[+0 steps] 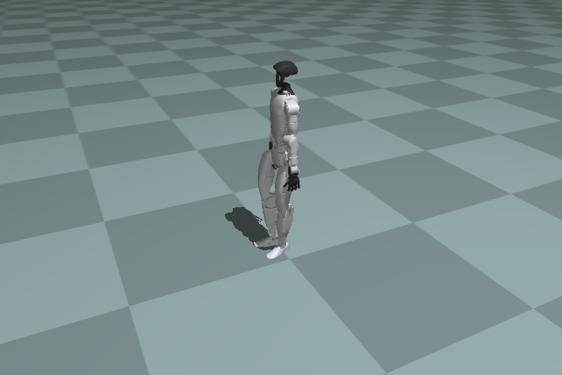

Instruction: In place motions

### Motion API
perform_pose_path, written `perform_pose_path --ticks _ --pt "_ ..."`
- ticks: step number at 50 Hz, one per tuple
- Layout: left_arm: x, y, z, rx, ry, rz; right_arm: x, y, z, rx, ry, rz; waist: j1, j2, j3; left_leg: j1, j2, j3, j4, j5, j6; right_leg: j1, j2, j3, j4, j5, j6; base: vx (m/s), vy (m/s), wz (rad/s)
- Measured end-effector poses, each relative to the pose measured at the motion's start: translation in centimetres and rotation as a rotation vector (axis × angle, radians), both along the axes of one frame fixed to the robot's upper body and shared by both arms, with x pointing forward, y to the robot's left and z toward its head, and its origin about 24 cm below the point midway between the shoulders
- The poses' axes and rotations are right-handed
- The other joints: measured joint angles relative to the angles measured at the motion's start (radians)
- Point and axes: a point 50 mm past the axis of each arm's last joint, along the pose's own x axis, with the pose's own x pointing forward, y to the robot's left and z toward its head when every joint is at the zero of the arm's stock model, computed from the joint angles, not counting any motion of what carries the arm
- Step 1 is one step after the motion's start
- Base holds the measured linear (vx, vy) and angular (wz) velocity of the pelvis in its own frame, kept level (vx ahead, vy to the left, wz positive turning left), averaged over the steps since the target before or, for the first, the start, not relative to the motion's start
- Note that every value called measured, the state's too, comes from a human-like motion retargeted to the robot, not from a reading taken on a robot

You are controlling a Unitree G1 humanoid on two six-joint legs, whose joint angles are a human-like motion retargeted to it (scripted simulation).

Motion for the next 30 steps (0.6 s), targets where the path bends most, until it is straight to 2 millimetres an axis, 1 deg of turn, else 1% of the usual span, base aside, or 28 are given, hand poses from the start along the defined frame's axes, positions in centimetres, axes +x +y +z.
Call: perform_pose_path --ticks 2,5,7,10,13,17,20,26,28,30 --pt "-0.3 -0.3 0.0 0.014 -0.008 0.041 -0.1 0.0 0.0 -0.014 0.000 0.016 0.039 -0.003 0.002 0.014 0.006 0.018 0.004 -0.005 -0.002 0.032 -0.002 0.010 -0.033 0.010 0.000 0.03 -0.06 0.19" --pt "-1.0 -0.1 0.0 -0.006 -0.012 0.072 0.0 0.0 0.0 -0.029 -0.003 0.056 -0.003 0.004 -0.022 0.014 0.004 -0.026 0.009 -0.011 -0.001 0.069 0.019 -0.016 -0.097 0.015 -0.015 0.06 -0.05 0.63" --pt "-1.7 0.0 0.1 -0.018 0.015 0.051 -0.1 0.1 0.0 -0.034 0.005 0.065 -0.023 0.009 -0.055 -0.002 0.005 -0.043 0.011 -0.012 -0.007 0.075 0.018 -0.034 -0.125 0.015 -0.012 0.06 0.00 0.43" --pt "-2.2 0.3 0.2 0.006 0.048 0.002 -0.1 0.3 -0.1 -0.031 0.004 0.027 -0.002 -0.006 -0.087 -0.005 -0.008 -0.045 0.005 -0.014 -0.014 0.057 0.007 -0.026 -0.112 0.008 -0.017 0.00 0.00 0.00" --pt "-1.9 0.3 0.2 0.020 0.045 0.010 0.8 0.3 -0.1 -0.028 -0.027 0.000 0.020 -0.015 -0.077 0.000 -0.006 -0.040 0.010 -0.017 -0.016 0.063 0.008 -0.033 -0.109 0.007 -0.024 -0.10 -0.02 -0.02" --pt "-1.4 0.0 0.1 -0.010 0.019 0.039 2.0 0.4 0.0 -0.028 -0.070 0.017 0.006 -0.011 -0.070 0.004 0.004 -0.041 0.024 -0.027 -0.022 0.074 0.017 -0.027 -0.113 0.006 -0.028 -0.04 -0.01 0.03" --pt "-1.1 0.0 0.0 -0.004 0.003 0.029 2.1 0.3 0.0 -0.028 -0.079 0.018 0.004 -0.010 -0.084 -0.002 0.008 -0.032 0.036 -0.042 -0.024 0.065 0.020 -0.014 -0.108 0.002 -0.030 0.00 0.00 0.00" --pt "0.0 -0.1 0.0 0.001 -0.030 0.025 2.6 0.3 0.0 -0.017 -0.086 0.009 0.007 -0.038 -0.070 -0.029 0.001 -0.019 0.122 -0.063 -0.019 0.014 -0.010 0.056 -0.050 -0.003 -0.022 -0.12 0.04 -0.34" --pt "0.3 -0.2 -0.1 0.004 -0.041 0.031 2.8 0.2 0.0 -0.020 -0.093 0.018 0.004 -0.050 -0.057 -0.038 -0.014 -0.081 0.150 -0.061 -0.005 0.006 -0.027 0.073 -0.037 0.004 -0.023 -0.14 0.08 -0.78" --pt "0.5 -0.4 -0.1 0.011 -0.053 0.041 3.1 0.0 0.1 -0.023 -0.103 0.033 0.039 -0.061 -0.036 -0.061 -0.040 -0.164 0.179 -0.050 0.021 -0.001 -0.031 0.138 -0.028 0.020 -0.025 -0.14 0.11 -1.60"
